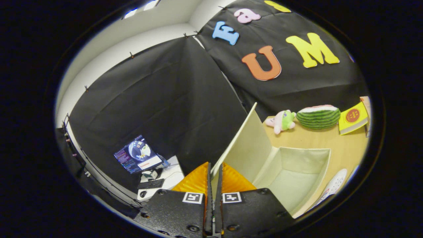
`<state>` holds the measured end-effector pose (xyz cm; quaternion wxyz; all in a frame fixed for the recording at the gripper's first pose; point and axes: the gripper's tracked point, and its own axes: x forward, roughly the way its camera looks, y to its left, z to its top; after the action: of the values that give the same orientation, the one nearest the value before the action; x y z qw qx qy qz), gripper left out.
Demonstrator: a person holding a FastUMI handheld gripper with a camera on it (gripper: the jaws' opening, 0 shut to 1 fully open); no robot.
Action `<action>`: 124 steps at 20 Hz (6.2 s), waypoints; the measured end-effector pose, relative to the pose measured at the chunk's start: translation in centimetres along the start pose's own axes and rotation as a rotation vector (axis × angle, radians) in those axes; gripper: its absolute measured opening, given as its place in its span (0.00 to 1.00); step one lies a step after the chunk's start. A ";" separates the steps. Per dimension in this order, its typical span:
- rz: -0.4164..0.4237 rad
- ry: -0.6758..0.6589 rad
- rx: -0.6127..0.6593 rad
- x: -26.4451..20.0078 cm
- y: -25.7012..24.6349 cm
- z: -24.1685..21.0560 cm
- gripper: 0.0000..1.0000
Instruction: Open the storage box then place both shoes into the box .Put the left shoe in first, then the right shoe, with the right side of both shoes facing outward in a uniform manner.
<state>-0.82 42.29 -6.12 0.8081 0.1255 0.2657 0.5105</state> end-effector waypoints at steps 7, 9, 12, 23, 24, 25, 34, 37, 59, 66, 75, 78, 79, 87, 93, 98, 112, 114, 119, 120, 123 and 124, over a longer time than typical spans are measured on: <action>-0.149 -0.099 -0.198 2.6 -0.3 2.1 0.47; -0.189 -0.160 -0.242 1.9 -0.5 3.2 0.67; -0.252 -0.221 -0.277 0.2 -1.4 4.1 0.96; -0.537 -0.357 -0.294 -11.7 -8.3 4.7 1.00; -0.562 -0.363 -0.295 -13.1 -9.0 4.7 1.00; -0.591 -0.370 -0.297 -14.5 -9.7 4.6 1.00; -0.800 -0.247 -0.292 -23.2 -17.0 0.8 1.00; -0.782 -0.144 -0.216 -22.5 -19.1 -2.1 1.00; -0.796 0.524 0.270 -16.9 -36.3 -20.5 0.99; -0.764 0.560 0.389 -15.3 -37.7 -23.1 0.85; -0.704 0.501 0.485 -14.4 -37.0 -23.1 0.23; -0.679 0.454 0.564 -14.3 -36.9 -23.0 0.07; -0.668 0.436 0.602 -14.3 -36.8 -23.0 0.06; -0.593 0.335 0.702 -15.8 -32.7 -21.4 0.06; -0.593 0.264 0.652 -19.7 -26.0 -18.5 0.06; -0.570 0.208 0.542 -21.5 -19.0 -13.8 0.06; -0.452 0.250 0.462 -7.1 -12.0 -6.0 0.06; -0.459 0.282 0.487 -4.6 -12.5 -7.0 0.06; -0.485 0.351 0.572 0.0 -14.1 -10.0 0.06; -0.501 0.361 0.576 0.5 -14.6 -10.4 0.06; -0.518 0.377 0.607 2.1 -15.6 -11.5 0.06; -0.507 0.389 0.624 2.7 -15.6 -11.8 0.06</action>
<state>5.31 36.87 -24.12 0.7660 0.1959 0.5767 0.2058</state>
